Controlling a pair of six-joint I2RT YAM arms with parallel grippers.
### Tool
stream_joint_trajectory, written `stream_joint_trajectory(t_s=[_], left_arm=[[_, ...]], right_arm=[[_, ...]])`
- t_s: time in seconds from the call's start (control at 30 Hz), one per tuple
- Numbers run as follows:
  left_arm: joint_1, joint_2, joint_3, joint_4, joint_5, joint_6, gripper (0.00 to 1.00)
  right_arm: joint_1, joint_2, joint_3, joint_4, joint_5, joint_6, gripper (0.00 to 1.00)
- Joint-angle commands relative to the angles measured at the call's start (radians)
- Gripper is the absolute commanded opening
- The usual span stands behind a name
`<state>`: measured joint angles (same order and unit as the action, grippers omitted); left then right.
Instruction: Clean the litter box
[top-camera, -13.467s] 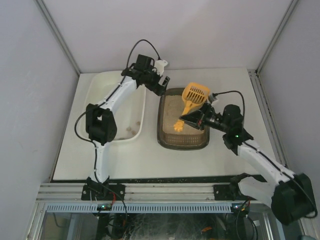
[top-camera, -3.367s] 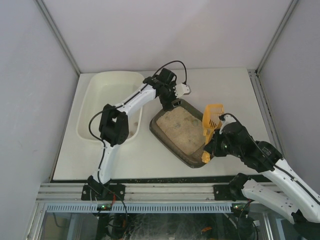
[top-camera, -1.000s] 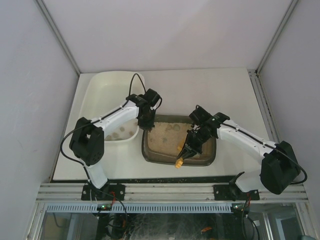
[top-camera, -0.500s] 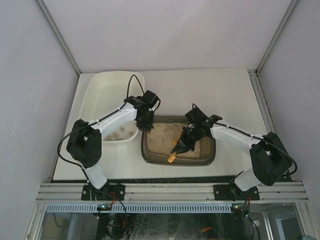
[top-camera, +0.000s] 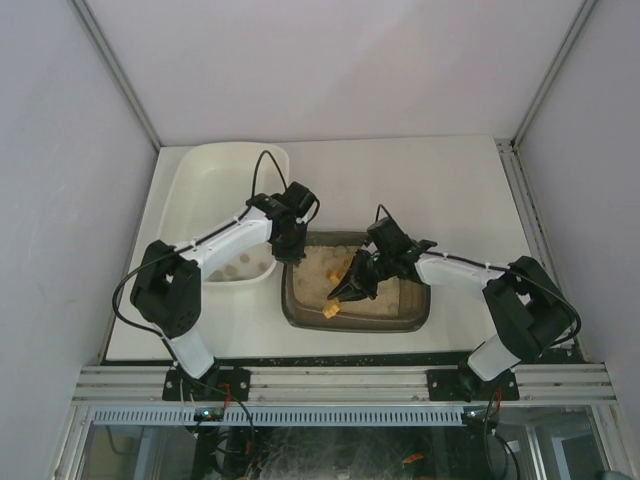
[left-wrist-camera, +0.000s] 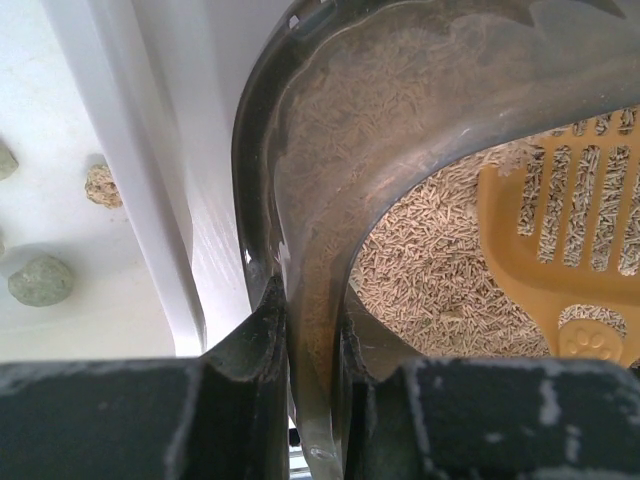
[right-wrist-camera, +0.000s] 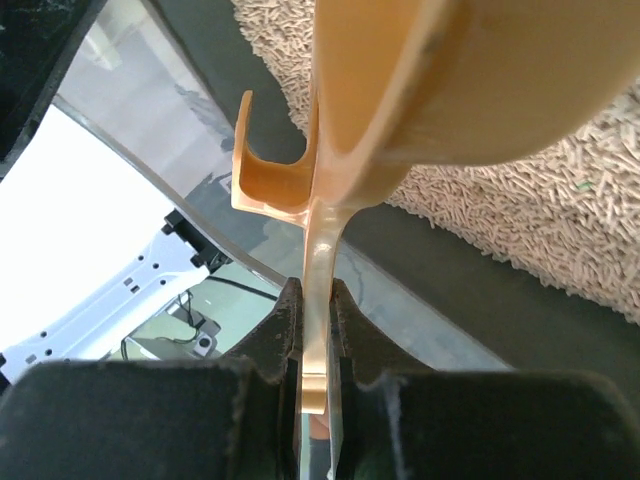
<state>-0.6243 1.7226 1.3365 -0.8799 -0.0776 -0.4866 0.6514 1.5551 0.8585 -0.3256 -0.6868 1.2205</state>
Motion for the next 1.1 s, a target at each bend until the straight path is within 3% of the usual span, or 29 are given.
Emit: stream_joint_trajectory(t_s=[0.0, 0.17, 0.3, 0.7, 1.07], left_arm=[[-0.012, -0.136, 0.02, 0.067, 0.245, -0.064, 0.0], [-0.012, -0.129, 0.025, 0.067, 0.245, -0.061, 0.0], [-0.012, -0.13, 0.023, 0.07, 0.244, -0.06, 0.0], [-0.012, -0.136, 0.025, 0.072, 0.223, -0.05, 0.0], [-0.012, -0.13, 0.031, 0.073, 0.222, -0.049, 0.0]], right_arm=[[0.01, 0.028, -0.092, 0.245, 0.065, 0.015, 0.0], [0.014, 0.015, -0.166, 0.398, 0.057, -0.018, 0.0], [0.016, -0.014, -0.204, 0.421, 0.053, -0.103, 0.0], [0.015, -0.184, -0.231, 0.165, 0.132, -0.272, 0.0], [0.029, -0.076, -0.194, 0.109, 0.111, -0.222, 0.0]])
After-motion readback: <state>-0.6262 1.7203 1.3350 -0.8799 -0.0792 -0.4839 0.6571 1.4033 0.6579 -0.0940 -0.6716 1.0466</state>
